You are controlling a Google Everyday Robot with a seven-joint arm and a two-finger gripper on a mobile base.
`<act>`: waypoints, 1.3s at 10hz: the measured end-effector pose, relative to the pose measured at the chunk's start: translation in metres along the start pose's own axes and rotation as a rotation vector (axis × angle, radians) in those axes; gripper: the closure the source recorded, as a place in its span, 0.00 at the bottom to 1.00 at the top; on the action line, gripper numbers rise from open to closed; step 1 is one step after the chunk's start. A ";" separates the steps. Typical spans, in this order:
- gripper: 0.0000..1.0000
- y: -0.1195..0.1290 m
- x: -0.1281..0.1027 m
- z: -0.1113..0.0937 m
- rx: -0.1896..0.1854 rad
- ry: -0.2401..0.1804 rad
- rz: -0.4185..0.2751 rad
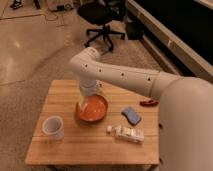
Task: Move the arm in a circular motion
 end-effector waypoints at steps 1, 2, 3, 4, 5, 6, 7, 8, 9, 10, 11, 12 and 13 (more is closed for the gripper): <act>0.20 -0.004 -0.020 -0.002 -0.001 0.004 -0.058; 0.20 -0.003 -0.049 -0.005 -0.002 0.005 -0.114; 0.20 0.008 -0.090 -0.007 0.005 0.000 -0.154; 0.20 0.020 -0.118 -0.009 0.014 -0.002 -0.162; 0.20 0.034 -0.141 -0.010 0.021 -0.004 -0.154; 0.20 0.057 -0.167 -0.013 0.029 -0.002 -0.113; 0.20 0.096 -0.200 -0.015 0.032 -0.001 -0.026; 0.20 0.124 -0.219 -0.016 0.030 -0.005 0.040; 0.20 0.166 -0.240 -0.017 0.027 -0.003 0.147; 0.20 0.215 -0.254 -0.016 0.017 -0.002 0.274; 0.20 0.249 -0.255 -0.013 0.008 -0.001 0.362; 0.20 0.277 -0.246 -0.011 -0.001 0.004 0.432; 0.20 0.300 -0.214 -0.007 -0.004 0.018 0.497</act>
